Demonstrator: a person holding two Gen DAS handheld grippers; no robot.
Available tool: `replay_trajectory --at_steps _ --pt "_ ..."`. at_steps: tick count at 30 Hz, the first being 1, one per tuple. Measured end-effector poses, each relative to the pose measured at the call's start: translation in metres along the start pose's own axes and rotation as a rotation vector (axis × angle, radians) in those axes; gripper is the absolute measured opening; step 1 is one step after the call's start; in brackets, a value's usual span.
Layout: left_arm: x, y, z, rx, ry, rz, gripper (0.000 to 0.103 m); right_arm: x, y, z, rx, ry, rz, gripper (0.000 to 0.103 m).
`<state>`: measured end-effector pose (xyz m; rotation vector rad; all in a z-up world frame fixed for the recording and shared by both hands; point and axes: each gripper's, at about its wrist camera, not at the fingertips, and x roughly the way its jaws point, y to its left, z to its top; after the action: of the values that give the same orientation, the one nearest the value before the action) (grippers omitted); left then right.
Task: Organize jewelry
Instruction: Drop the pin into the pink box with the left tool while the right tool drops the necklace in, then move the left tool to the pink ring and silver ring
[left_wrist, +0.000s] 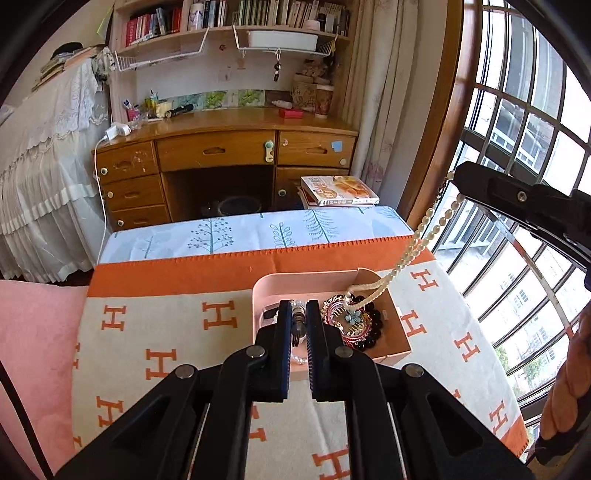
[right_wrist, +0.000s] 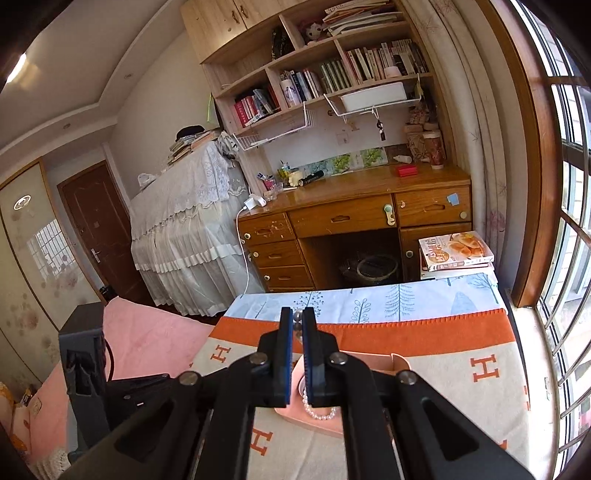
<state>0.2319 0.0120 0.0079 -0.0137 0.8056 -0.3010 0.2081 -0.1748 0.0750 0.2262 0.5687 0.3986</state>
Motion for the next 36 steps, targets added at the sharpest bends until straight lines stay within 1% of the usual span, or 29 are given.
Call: replay_trajectory --at_steps 3,6,7,8,9,10,12,13,14,15,16,18,21,23,25,28,33,36 --pt "0.04 0.002 -0.002 -0.014 0.071 -0.02 0.005 0.014 -0.007 -0.002 0.009 0.022 0.005 0.004" --pt "0.075 0.007 -0.012 -0.039 0.144 -0.039 0.006 0.024 -0.011 -0.003 0.017 0.036 0.02 0.004" --pt "0.085 0.009 -0.015 -0.045 0.163 -0.04 0.006 0.027 -0.012 -0.004 0.016 0.04 0.027 0.004" --pt "0.093 0.01 -0.016 -0.052 0.179 -0.04 0.009 0.03 -0.012 -0.005 0.013 0.045 0.034 0.004" --pt "0.099 0.012 -0.018 -0.058 0.192 -0.035 0.016 0.032 -0.011 -0.006 0.009 0.049 0.041 0.004" --pt "0.103 0.014 -0.021 -0.064 0.2 -0.03 0.021 0.034 -0.01 -0.007 0.003 0.052 0.048 0.004" --pt "0.104 0.017 -0.025 -0.074 0.204 -0.028 0.045 0.037 -0.008 -0.009 -0.002 0.057 0.066 0.004" --pt "0.102 0.018 -0.027 -0.076 0.194 -0.022 0.05 0.038 -0.007 -0.009 -0.001 0.061 0.076 0.004" --pt "0.098 0.018 -0.028 -0.073 0.178 -0.013 0.058 0.04 -0.007 -0.01 -0.002 0.065 0.082 0.004" --pt "0.091 0.019 -0.03 -0.067 0.158 -0.003 0.064 0.042 -0.007 -0.012 -0.004 0.07 0.084 0.005" --pt "0.085 0.019 -0.03 -0.059 0.14 0.007 0.066 0.045 -0.007 -0.013 -0.005 0.079 0.086 0.005" --pt "0.072 0.02 -0.031 -0.045 0.104 0.033 0.077 0.052 -0.007 -0.017 -0.005 0.109 0.09 0.005" --pt "0.053 0.019 -0.037 -0.026 0.062 0.078 0.087 0.062 -0.009 -0.025 0.009 0.168 0.07 0.005" --pt "0.043 0.017 -0.042 -0.01 0.053 0.097 0.088 0.064 -0.01 -0.03 0.01 0.196 0.044 0.006" --pt "0.034 0.018 -0.047 0.0 0.058 0.103 0.088 0.063 -0.011 -0.037 0.011 0.21 0.024 0.013" --pt "0.016 0.019 -0.054 -0.003 0.058 0.097 0.088 0.055 -0.01 -0.048 0.012 0.229 0.02 0.02" --pt "-0.019 0.016 -0.069 0.012 0.029 0.101 0.089 0.029 0.003 -0.071 -0.017 0.251 0.036 0.021" --pt "-0.04 0.013 -0.081 0.023 0.018 0.102 0.091 0.015 0.014 -0.09 -0.04 0.279 0.054 0.027"
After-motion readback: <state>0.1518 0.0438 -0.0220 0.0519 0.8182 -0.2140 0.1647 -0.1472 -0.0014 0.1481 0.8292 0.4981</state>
